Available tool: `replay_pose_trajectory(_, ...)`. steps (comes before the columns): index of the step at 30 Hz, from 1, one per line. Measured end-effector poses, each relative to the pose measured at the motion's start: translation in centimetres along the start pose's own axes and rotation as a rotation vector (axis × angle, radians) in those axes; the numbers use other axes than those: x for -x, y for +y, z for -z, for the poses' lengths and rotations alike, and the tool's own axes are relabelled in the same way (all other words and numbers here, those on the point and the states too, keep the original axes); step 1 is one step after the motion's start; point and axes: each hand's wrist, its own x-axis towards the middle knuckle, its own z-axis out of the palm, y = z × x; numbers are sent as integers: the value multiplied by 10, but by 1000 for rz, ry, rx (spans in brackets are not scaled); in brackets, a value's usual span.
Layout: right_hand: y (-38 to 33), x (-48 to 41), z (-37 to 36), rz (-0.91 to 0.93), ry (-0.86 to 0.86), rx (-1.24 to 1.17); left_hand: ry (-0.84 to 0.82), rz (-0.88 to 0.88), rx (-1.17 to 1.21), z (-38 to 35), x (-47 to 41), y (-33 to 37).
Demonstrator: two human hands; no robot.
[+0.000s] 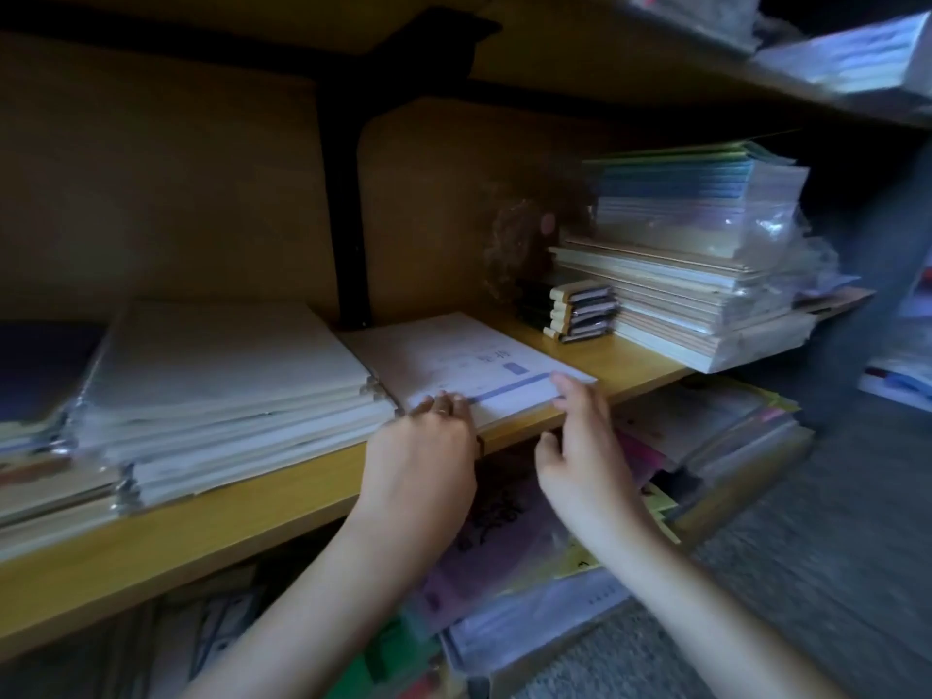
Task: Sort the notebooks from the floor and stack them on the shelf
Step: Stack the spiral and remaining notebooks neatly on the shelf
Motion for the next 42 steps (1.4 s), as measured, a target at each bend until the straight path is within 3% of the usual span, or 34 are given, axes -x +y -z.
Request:
replay_pose_trajectory(5,2,-4,-4,225,-156,411,-36,88,-71,8,-13,-1)
replay_pose_trajectory(13,4,-27,2,313,-288,491,36,132,-133,7,-25,4)
replay_pose_trajectory(19,4,-31,-1,362,-285,585,52,129,-116,7,-27,6)
replay_pose_trajectory(27,23,-24,8,480,-320,536,51,156,-56,6,-18,5)
replay_pose_trajectory(29,33,-10,21,507,-338,482,126,143,9,3,-6,6)
replay_pose_trajectory(31,48,12,37,464,-325,400,275,49,86,0,5,13)
replay_pose_trajectory(34,82,58,65,450,-266,429,423,-302,293,-14,16,41)
replay_pose_trajectory(36,113,101,87,386,-296,471,376,-477,404,-18,26,72)
replay_pose_trajectory(39,162,175,128,144,-342,520,182,-626,507,-34,49,126)
replay_pose_trajectory(42,209,262,171,-120,-220,539,19,-810,504,-56,83,182)
